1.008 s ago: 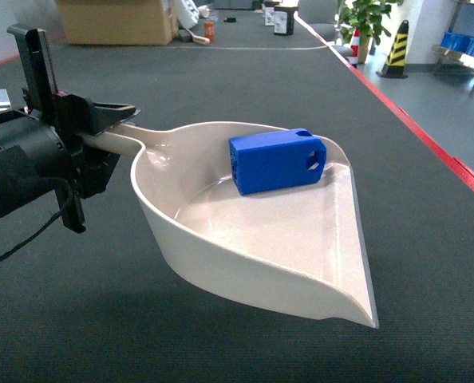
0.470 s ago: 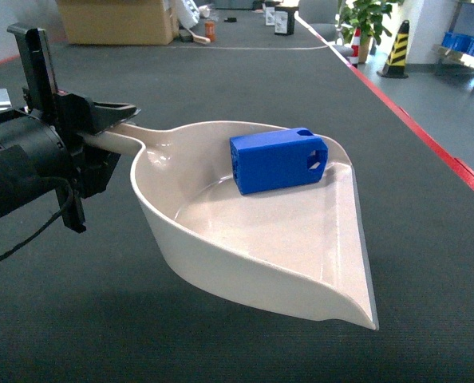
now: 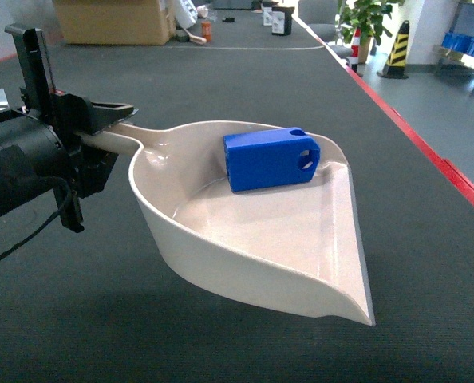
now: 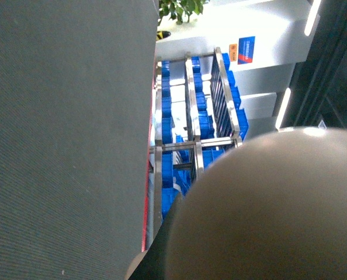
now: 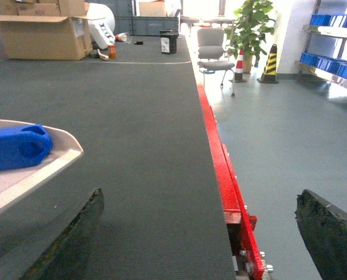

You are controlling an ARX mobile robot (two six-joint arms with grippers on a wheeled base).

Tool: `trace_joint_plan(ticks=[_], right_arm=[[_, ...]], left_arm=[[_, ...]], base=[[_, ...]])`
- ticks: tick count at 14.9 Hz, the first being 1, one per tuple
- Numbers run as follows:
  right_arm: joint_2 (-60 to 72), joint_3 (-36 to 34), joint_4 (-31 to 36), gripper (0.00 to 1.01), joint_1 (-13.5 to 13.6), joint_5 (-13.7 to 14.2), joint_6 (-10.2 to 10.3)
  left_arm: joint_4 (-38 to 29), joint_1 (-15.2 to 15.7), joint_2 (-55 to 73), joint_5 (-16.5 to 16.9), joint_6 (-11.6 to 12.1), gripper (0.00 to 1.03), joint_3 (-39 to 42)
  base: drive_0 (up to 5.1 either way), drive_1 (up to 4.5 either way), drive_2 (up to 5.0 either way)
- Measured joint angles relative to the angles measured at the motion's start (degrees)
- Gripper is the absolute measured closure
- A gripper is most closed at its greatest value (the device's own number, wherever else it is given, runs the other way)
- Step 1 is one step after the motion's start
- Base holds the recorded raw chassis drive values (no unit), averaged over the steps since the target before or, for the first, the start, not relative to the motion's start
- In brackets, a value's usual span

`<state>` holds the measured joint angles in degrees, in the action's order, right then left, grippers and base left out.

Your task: Place part in tray to right shelf

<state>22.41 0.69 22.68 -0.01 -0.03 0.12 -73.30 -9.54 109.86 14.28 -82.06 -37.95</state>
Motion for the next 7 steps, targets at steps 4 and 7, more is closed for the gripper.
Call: trace_joint_plan(ticks=[4, 7], right_arm=[[0.0, 0.0, 0.1, 0.03, 0.0, 0.0, 0.0], [0.0, 0.0, 0.1, 0.03, 0.0, 0.0, 0.0]], left_arm=[[0.1, -0.1, 0.0, 0.3, 0.0, 0.90, 0.0], [0.1, -0.2, 0.0, 0.4, 0.0, 0.90, 0.0]], base=[[4.8, -2.59, -2.6], [4.9, -2.07, -2.7]])
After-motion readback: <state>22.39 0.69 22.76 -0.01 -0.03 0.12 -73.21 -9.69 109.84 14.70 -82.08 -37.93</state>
